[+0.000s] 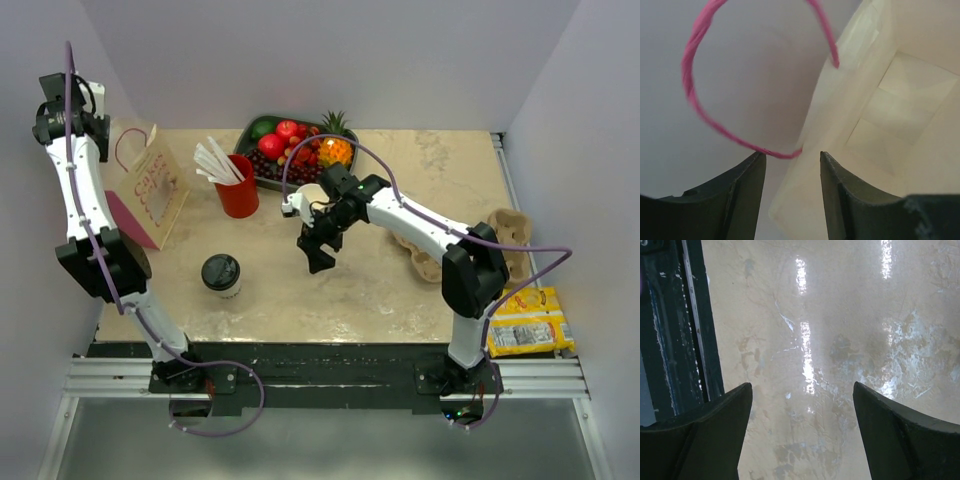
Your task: Pack the takeout coffee
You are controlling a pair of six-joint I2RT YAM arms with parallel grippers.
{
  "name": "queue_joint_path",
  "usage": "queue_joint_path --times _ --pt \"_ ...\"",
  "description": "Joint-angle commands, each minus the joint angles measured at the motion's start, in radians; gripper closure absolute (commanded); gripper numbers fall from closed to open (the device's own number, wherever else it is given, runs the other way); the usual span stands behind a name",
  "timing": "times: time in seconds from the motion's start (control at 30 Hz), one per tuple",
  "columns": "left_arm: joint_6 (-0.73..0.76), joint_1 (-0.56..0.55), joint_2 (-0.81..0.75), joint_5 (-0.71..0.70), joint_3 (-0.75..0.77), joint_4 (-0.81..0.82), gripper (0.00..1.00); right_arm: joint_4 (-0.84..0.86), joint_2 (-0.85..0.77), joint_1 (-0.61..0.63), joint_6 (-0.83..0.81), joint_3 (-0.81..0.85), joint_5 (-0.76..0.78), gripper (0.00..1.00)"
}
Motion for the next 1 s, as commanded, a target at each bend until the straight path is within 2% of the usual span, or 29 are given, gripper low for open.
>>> queue_joint_path --times 0.0,0.17,0.27,0.3,0.4,0.57,0.67,0.8,0.83,0.97 --pt "-0.049 0.034 0.11 0.054 0.146 -0.036 0.5 -0.028 -0.052 -0.001 -0.039 -0.012 0.056 0.15" --pt "-0.065 0.036 0.14 0.074 0.16 -0.045 0.56 -0.031 -0.069 -0.011 -0.044 -0.029 0.076 0.15" --pt "-0.066 0.036 0.123 0.11 0.139 -0.056 0.72 -0.031 -0.075 -0.018 -0.05 -0.038 0.077 0.15" --pt "-0.062 0.036 0.117 0.136 0.136 -0.064 0.85 -0.031 -0.075 -0.021 -0.053 -0.04 0.077 0.15" --pt "-0.062 0.035 0.077 0.2 0.125 -0.07 0.99 -0.032 -0.078 -0.026 -0.055 -0.038 0.077 0.15" --pt "-0.06 0.03 -0.032 0.301 0.133 -0.024 1.0 -0.029 -0.098 -0.047 -0.041 -0.02 0.114 0.16" --pt "-0.042 0.016 -0.124 0.372 0.137 0.045 1.0 0.014 -0.121 -0.102 0.014 -0.007 0.132 0.16" --pt "-0.014 -0.028 -0.243 0.449 0.127 0.146 1.0 0.063 -0.16 -0.257 0.108 0.049 0.134 0.1" --pt "-0.008 -0.045 -0.279 0.459 0.128 0.157 1.0 0.08 -0.161 -0.283 0.121 0.063 0.147 0.01" --pt "0.015 -0.158 -0.34 0.505 0.139 0.194 1.0 0.066 -0.144 -0.412 0.178 0.15 0.233 0.01"
